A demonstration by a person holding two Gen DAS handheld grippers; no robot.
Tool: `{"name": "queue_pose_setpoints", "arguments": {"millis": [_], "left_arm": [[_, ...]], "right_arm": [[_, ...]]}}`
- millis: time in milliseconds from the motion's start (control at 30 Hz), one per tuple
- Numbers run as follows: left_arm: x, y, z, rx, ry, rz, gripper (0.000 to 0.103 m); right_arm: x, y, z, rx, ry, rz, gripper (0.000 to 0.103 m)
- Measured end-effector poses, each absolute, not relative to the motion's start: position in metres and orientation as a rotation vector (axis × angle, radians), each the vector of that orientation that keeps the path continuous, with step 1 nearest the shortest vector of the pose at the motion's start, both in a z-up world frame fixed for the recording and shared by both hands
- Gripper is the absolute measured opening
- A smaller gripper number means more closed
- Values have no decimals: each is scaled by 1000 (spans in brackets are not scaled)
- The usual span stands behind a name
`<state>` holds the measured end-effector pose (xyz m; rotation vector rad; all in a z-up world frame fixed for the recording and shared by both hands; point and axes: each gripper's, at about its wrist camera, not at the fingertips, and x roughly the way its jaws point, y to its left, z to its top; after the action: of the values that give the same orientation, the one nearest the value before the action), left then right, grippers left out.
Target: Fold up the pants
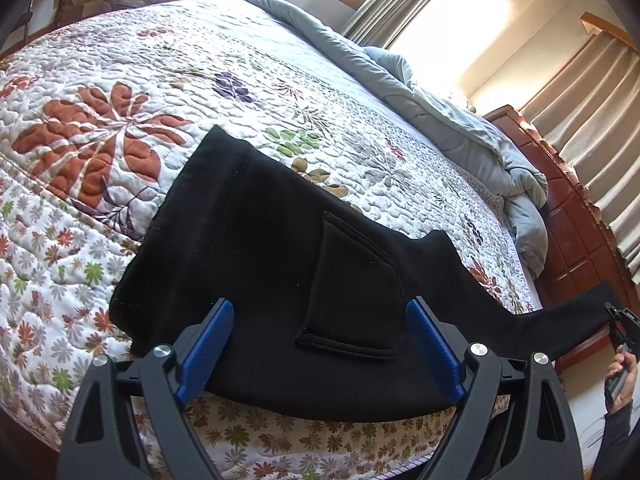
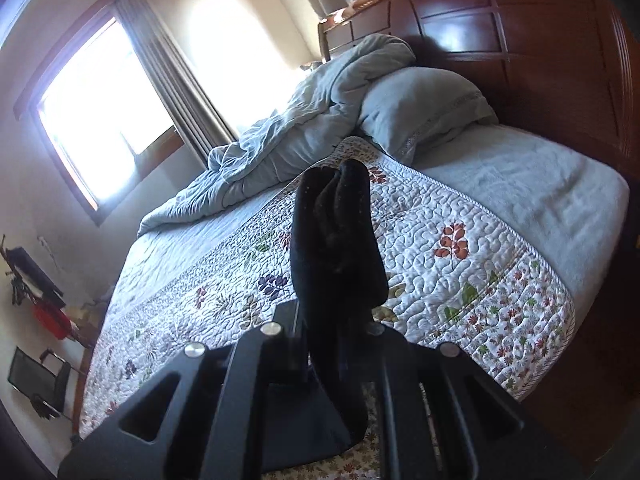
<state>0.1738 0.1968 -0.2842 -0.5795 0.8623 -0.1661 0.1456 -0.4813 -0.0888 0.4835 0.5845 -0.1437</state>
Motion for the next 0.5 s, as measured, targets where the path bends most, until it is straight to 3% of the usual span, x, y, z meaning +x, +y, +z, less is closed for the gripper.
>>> {"name": "queue_pose_setpoints", "arguments": {"millis": [500], "left_arm": [[168,202,-283,-604,850,-177,88]], "right_arm": [[154,-417,-70,231,592,-146,9]]}}
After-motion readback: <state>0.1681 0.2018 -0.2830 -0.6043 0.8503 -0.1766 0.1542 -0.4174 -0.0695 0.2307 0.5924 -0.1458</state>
